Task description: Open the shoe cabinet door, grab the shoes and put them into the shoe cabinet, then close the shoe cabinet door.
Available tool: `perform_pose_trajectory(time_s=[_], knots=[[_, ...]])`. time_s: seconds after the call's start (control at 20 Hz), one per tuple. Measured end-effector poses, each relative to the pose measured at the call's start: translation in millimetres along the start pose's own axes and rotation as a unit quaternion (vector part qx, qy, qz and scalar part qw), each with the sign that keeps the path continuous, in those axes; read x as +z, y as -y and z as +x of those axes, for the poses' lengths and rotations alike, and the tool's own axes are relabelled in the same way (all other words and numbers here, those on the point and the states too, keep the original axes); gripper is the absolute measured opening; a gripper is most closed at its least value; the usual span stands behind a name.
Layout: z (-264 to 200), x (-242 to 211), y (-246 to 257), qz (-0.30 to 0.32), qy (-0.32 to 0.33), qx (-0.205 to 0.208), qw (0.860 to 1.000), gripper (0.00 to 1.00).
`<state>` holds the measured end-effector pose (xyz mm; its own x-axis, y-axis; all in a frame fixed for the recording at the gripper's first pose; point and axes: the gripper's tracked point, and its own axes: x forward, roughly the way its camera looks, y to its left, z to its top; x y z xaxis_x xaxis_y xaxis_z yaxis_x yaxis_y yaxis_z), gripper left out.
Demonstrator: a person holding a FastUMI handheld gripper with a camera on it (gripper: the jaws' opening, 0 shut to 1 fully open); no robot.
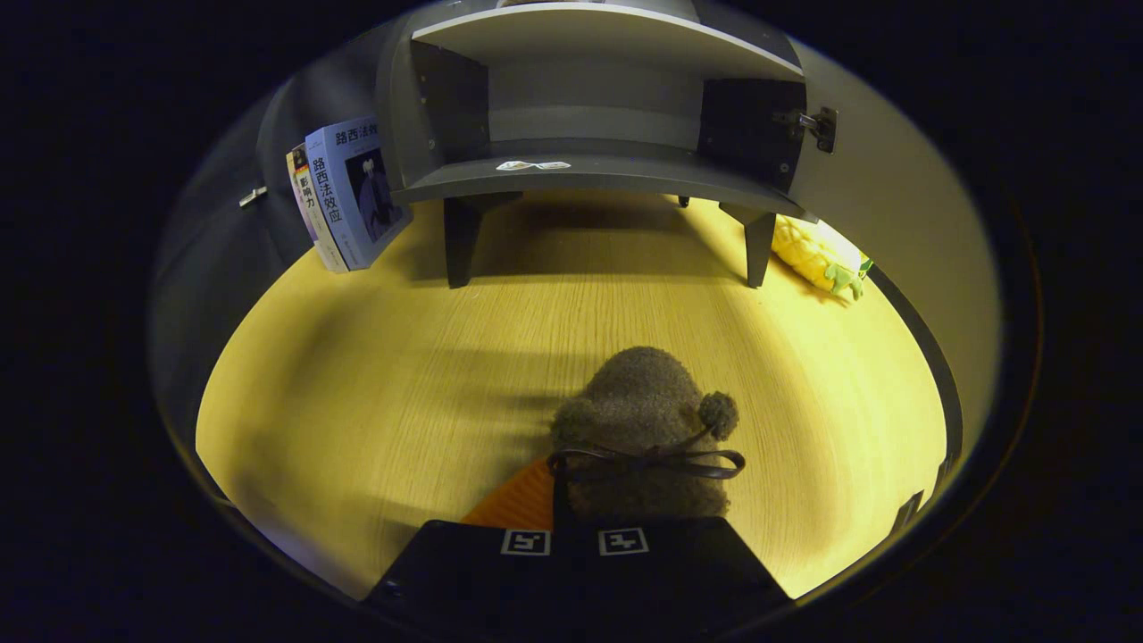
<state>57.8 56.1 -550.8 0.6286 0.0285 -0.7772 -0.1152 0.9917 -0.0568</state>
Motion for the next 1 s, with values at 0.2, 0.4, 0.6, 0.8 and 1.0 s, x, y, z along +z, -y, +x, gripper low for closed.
perform_pose_trajectory(time_s=[0.2,0.4,0.6,0.8,1.0], knots=[[-35,49,0,-0.002,0.032,0.0,0.999,0.05],[-81,128,6,-0.004,0.086,-0.006,0.996,0.05],[-124,211,19,0.002,0.142,-0.022,0.99,0.05],[-142,287,22,0.02,0.183,-0.013,0.983,0.05],[-136,338,31,0.03,0.18,-0.013,0.983,0.05]])
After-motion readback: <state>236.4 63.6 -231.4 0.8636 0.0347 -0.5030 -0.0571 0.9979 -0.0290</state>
